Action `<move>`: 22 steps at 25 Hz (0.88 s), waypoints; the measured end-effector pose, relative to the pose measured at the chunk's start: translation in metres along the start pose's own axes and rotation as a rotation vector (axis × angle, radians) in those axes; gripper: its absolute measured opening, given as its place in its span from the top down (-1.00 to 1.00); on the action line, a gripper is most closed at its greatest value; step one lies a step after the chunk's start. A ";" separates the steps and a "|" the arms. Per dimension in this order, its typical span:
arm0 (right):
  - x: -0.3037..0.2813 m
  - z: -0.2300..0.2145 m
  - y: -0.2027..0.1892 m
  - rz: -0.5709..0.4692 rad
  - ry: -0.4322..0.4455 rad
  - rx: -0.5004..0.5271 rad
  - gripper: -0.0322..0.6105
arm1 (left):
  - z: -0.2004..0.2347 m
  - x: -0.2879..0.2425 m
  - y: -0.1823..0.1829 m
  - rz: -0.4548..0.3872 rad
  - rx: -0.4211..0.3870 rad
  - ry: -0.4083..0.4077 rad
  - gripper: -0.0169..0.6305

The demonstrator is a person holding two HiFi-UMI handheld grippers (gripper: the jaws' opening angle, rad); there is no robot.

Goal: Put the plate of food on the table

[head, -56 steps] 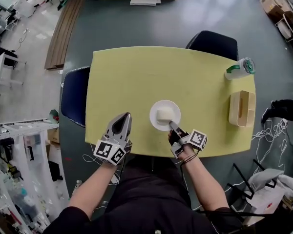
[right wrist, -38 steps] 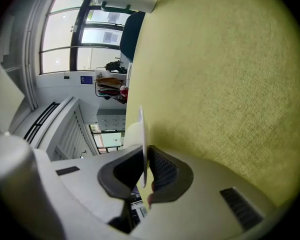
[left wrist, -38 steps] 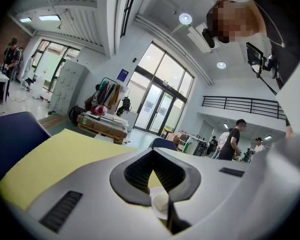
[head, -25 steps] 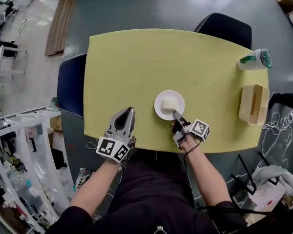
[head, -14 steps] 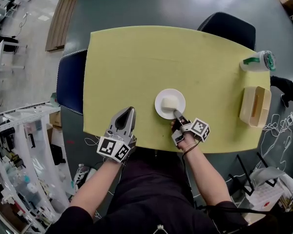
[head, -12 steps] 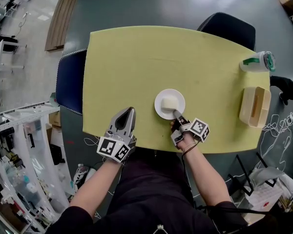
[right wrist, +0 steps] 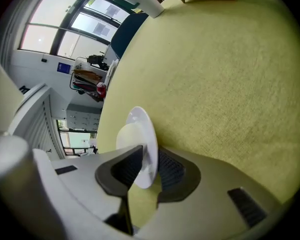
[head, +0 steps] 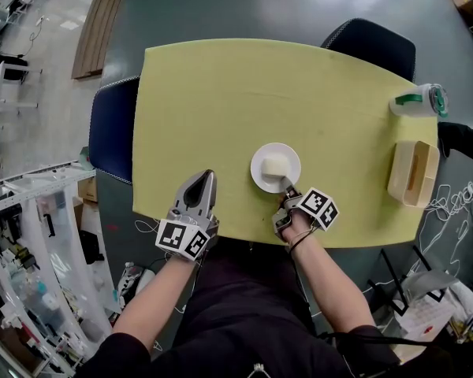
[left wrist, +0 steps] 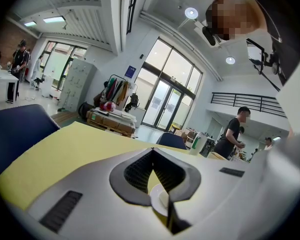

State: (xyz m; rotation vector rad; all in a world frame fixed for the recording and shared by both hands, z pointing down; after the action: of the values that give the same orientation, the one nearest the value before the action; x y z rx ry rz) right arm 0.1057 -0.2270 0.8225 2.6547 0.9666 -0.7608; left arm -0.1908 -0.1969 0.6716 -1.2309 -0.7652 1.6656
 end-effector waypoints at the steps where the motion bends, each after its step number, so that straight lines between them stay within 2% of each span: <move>1: 0.000 0.001 0.000 0.000 -0.019 0.007 0.66 | 0.001 -0.001 -0.001 0.001 0.000 0.002 0.92; 7: 0.001 0.003 0.001 0.014 -0.108 0.043 0.50 | 0.003 -0.003 -0.006 0.009 0.001 0.010 0.92; 15: 0.010 0.003 -0.002 0.046 -0.269 0.142 0.48 | 0.007 -0.002 -0.010 0.019 -0.004 0.012 0.92; 18: 0.014 0.008 0.001 0.027 -0.252 0.189 0.51 | 0.008 -0.002 -0.013 0.022 0.003 0.014 0.92; 19: 0.015 0.012 0.002 0.019 -0.236 0.217 0.59 | 0.008 -0.003 -0.013 0.022 0.004 0.015 0.92; 20: 0.016 0.018 0.004 0.010 -0.214 0.261 0.73 | 0.008 -0.003 -0.013 0.023 0.003 0.017 0.92; 22: 0.021 0.036 0.005 -0.003 -0.156 0.410 0.81 | 0.007 -0.002 -0.010 0.025 -0.002 0.020 0.92</move>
State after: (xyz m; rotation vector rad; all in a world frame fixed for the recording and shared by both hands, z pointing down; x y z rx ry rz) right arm 0.1086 -0.2329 0.7814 2.8689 0.8489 -1.2656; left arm -0.1937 -0.1944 0.6834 -1.2618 -0.7422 1.6702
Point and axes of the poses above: the fingertips, and each gripper's own axes: x backward along the fingers, z to its left, y out of its top, the point moved 10 cm from there along x, backward along the fingers, and after that the axes turned 14 degrees about y, right-handed, at the moved point
